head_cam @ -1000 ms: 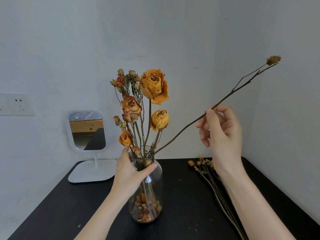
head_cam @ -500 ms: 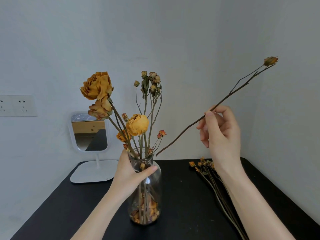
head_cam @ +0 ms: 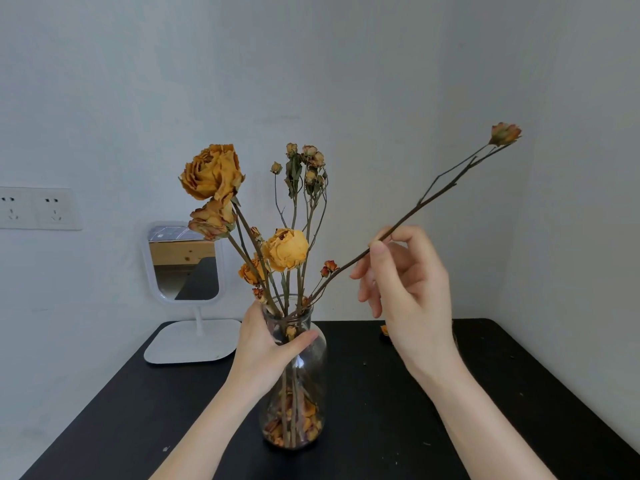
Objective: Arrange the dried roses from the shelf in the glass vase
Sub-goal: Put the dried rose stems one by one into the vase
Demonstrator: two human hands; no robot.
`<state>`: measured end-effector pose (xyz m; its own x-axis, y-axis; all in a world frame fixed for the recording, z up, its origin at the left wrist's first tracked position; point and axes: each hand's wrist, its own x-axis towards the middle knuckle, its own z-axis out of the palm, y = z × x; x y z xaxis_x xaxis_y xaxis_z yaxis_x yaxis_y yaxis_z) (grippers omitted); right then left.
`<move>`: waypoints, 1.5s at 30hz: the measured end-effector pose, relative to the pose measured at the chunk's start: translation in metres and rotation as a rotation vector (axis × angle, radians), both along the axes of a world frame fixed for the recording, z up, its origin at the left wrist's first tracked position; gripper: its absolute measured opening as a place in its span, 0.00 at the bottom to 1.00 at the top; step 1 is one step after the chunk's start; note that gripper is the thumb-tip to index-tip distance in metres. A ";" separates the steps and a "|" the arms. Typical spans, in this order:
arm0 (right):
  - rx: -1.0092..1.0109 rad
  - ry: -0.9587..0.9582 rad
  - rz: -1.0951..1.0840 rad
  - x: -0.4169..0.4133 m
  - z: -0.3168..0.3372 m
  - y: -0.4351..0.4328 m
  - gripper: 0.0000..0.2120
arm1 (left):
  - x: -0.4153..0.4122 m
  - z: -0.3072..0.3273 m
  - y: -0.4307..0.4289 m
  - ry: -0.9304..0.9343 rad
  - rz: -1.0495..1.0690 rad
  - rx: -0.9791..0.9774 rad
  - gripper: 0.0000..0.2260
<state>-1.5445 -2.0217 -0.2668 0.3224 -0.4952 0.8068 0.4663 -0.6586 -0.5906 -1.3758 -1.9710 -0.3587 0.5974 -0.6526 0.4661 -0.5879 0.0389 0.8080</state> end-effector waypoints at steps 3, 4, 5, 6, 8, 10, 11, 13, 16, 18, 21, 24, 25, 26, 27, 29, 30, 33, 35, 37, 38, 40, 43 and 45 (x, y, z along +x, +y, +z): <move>-0.123 0.084 -0.038 0.004 -0.006 0.008 0.03 | -0.001 0.001 0.001 -0.016 -0.005 0.000 0.29; -0.184 0.118 -0.065 0.006 -0.007 0.011 0.03 | -0.001 0.002 0.001 -0.017 -0.014 -0.002 0.29; -0.238 0.141 -0.090 0.008 -0.008 0.014 0.03 | -0.001 0.002 0.002 -0.014 -0.025 -0.003 0.29; -0.280 0.150 -0.112 0.011 -0.008 0.016 0.03 | -0.001 0.003 0.002 -0.008 -0.033 -0.002 0.29; -0.317 0.121 -0.140 0.013 -0.007 0.019 0.03 | -0.001 0.003 0.002 -0.003 -0.033 0.006 0.29; -0.310 0.061 -0.158 0.011 -0.004 0.020 0.03 | -0.001 0.003 0.002 -0.015 -0.024 0.008 0.28; -0.303 0.030 -0.172 0.009 -0.003 0.020 0.04 | -0.001 0.003 0.002 -0.022 -0.017 0.007 0.28; -0.294 -0.020 -0.210 0.005 0.000 0.020 0.06 | -0.002 0.002 0.002 -0.029 0.006 0.004 0.27; -0.306 -0.063 -0.245 0.002 0.003 0.020 0.06 | -0.003 0.000 0.002 -0.027 0.031 0.005 0.25; -0.302 -0.068 -0.237 0.001 0.003 0.021 0.05 | -0.003 0.000 0.002 -0.029 0.037 0.003 0.24; -0.297 -0.037 -0.228 0.004 0.001 0.021 0.04 | -0.003 0.000 0.002 -0.026 0.027 0.007 0.23; -0.325 0.052 -0.236 0.011 -0.004 0.019 0.03 | -0.001 0.000 0.001 -0.013 -0.001 0.001 0.25; -0.346 0.088 -0.256 0.014 -0.006 0.018 0.03 | -0.001 -0.001 0.001 -0.006 -0.007 0.003 0.26; -0.362 0.128 -0.286 0.016 -0.008 0.016 0.05 | -0.001 -0.001 0.001 0.000 -0.014 0.003 0.26; -0.372 0.168 -0.315 0.019 -0.010 0.015 0.07 | -0.001 -0.001 0.001 0.004 -0.023 0.003 0.26; -0.387 0.236 -0.361 0.023 -0.013 0.013 0.08 | 0.000 -0.002 0.001 0.001 -0.032 -0.005 0.25; -0.394 0.264 -0.376 0.025 -0.014 0.013 0.08 | 0.001 -0.003 0.001 -0.007 -0.026 -0.011 0.24; -0.424 0.337 -0.420 0.033 -0.020 0.014 0.05 | 0.001 -0.005 0.001 -0.032 0.008 -0.037 0.21; -0.449 0.408 -0.475 0.038 -0.024 0.016 0.05 | 0.001 -0.006 0.000 -0.049 0.030 -0.041 0.20; -0.456 0.459 -0.526 0.043 -0.027 0.018 0.05 | 0.003 -0.008 -0.002 -0.053 0.038 -0.036 0.20; -0.454 0.466 -0.545 0.045 -0.028 0.018 0.04 | 0.004 -0.009 -0.002 -0.051 0.036 -0.034 0.20; -0.449 0.468 -0.571 0.049 -0.028 0.020 0.04 | 0.006 -0.011 -0.004 -0.047 0.032 -0.038 0.19; -0.463 0.491 -0.587 0.053 -0.027 0.018 0.05 | 0.008 -0.013 -0.005 -0.052 0.035 -0.042 0.19; -0.456 0.527 -0.582 0.056 -0.025 0.017 0.08 | 0.009 -0.014 -0.006 -0.050 0.030 -0.037 0.20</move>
<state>-1.4889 -2.0050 -0.2922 0.5042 -0.3640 0.7831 -0.2700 -0.9278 -0.2575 -1.3669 -1.9767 -0.3725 0.5915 -0.6166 0.5195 -0.6289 0.0504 0.7759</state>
